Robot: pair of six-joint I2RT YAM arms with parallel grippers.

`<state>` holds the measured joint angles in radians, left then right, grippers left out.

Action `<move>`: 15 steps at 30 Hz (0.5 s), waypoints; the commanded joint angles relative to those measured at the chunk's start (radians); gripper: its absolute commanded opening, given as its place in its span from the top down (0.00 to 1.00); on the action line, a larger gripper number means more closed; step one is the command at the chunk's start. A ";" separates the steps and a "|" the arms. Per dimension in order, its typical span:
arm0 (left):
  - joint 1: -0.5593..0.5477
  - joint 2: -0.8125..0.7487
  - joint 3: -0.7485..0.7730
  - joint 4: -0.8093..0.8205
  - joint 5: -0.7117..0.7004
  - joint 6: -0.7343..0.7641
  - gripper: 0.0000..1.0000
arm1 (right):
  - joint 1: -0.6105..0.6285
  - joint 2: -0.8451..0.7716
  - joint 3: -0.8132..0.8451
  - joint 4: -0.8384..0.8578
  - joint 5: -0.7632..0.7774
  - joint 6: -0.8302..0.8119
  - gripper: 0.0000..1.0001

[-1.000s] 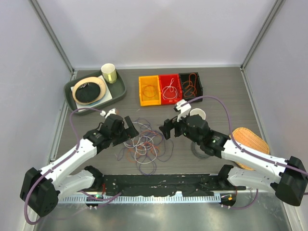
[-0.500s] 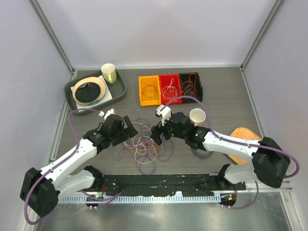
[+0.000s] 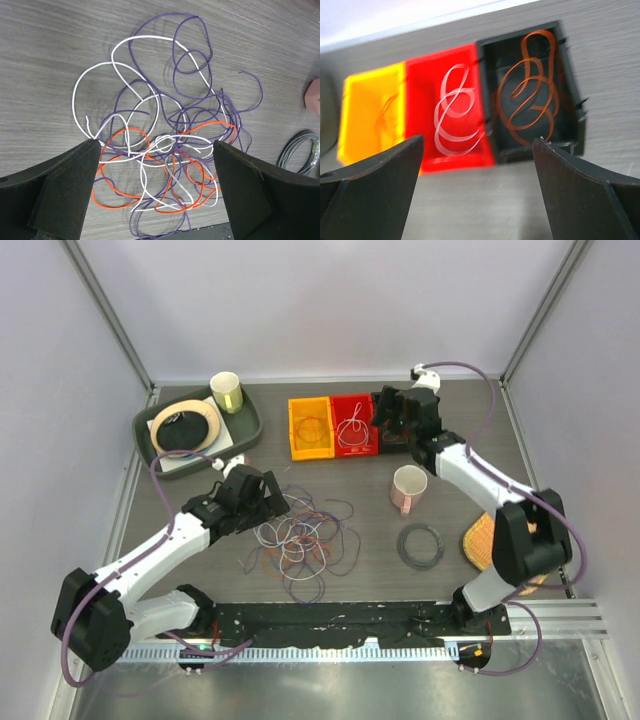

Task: Untangle the cables
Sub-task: Pick up the cable from the bin.

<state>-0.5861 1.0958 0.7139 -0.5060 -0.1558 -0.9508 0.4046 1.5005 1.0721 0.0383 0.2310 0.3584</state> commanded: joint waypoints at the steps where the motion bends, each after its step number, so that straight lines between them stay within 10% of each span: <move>1: 0.019 0.038 0.067 0.026 -0.022 0.053 0.00 | -0.081 0.188 0.197 -0.075 0.079 0.067 0.06; 15: 0.052 0.001 0.079 0.040 -0.039 0.109 0.00 | -0.127 0.678 0.681 -0.245 0.189 0.083 0.28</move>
<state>-0.5560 1.1336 0.7670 -0.4797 -0.1654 -0.8700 0.2729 2.1445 1.6730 -0.1741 0.3664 0.4065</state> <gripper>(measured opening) 0.997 0.726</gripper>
